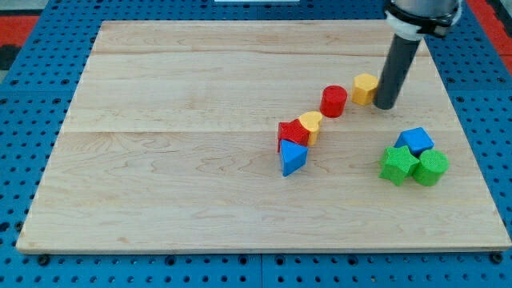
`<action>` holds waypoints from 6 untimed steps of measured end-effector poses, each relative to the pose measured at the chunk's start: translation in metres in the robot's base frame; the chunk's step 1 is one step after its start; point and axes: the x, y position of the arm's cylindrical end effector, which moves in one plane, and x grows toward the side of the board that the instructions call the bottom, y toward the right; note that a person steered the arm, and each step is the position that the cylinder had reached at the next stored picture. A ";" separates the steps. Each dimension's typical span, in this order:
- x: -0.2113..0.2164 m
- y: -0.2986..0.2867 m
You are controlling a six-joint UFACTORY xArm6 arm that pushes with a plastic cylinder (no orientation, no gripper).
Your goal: Point your arm at the right side of the blue cube
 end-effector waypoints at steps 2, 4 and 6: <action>0.025 0.065; 0.066 0.064; 0.076 0.049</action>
